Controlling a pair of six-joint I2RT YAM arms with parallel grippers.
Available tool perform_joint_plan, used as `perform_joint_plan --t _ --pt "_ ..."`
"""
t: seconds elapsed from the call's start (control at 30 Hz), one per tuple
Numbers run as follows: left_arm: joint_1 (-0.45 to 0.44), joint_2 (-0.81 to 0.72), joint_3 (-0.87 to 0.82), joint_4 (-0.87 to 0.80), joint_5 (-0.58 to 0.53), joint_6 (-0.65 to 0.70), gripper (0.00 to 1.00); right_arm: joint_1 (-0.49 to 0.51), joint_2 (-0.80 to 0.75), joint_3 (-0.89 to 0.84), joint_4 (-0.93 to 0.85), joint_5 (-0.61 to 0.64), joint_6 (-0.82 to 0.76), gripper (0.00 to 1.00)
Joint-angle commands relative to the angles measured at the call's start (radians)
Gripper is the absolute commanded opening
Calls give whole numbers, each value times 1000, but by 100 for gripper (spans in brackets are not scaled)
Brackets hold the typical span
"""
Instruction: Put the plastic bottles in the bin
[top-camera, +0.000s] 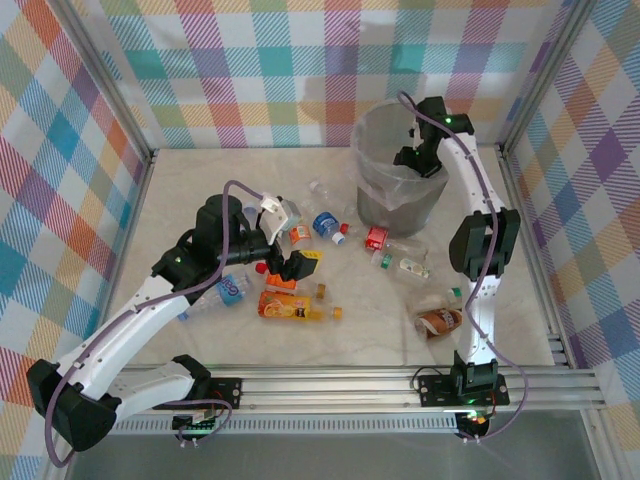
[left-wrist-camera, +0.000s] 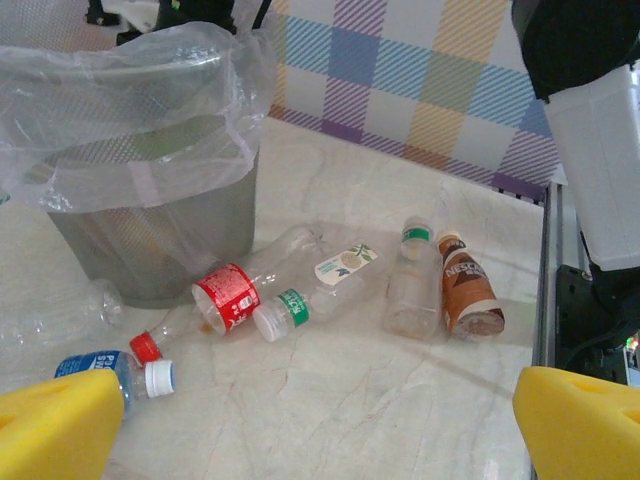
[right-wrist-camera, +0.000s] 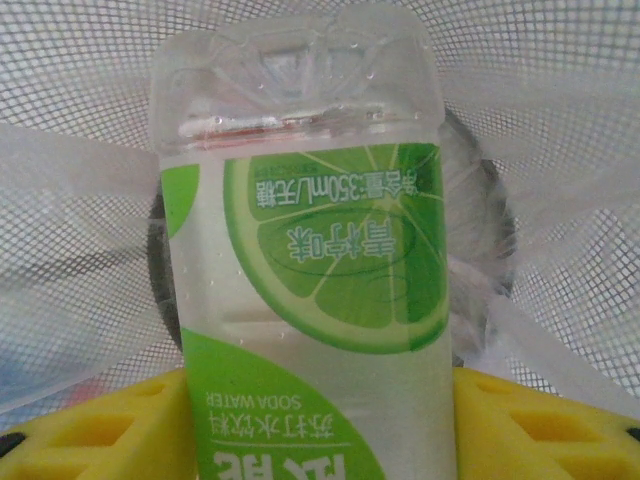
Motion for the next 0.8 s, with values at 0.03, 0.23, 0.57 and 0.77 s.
perform_joint_plan --t 0.03,0.23,0.57,0.77 --pt "-15 4 39 -42 32 28 100 -5 22 27 -32 15 10 63" --pt "-17 3 39 -43 29 28 100 -5 22 30 -33 16 11 70" --pt "-16 0 39 -41 29 28 100 -4 4 36 -33 9 13 77" --pt "-17 -1 37 -37 30 27 100 -2 -29 61 -25 -9 -5 77"
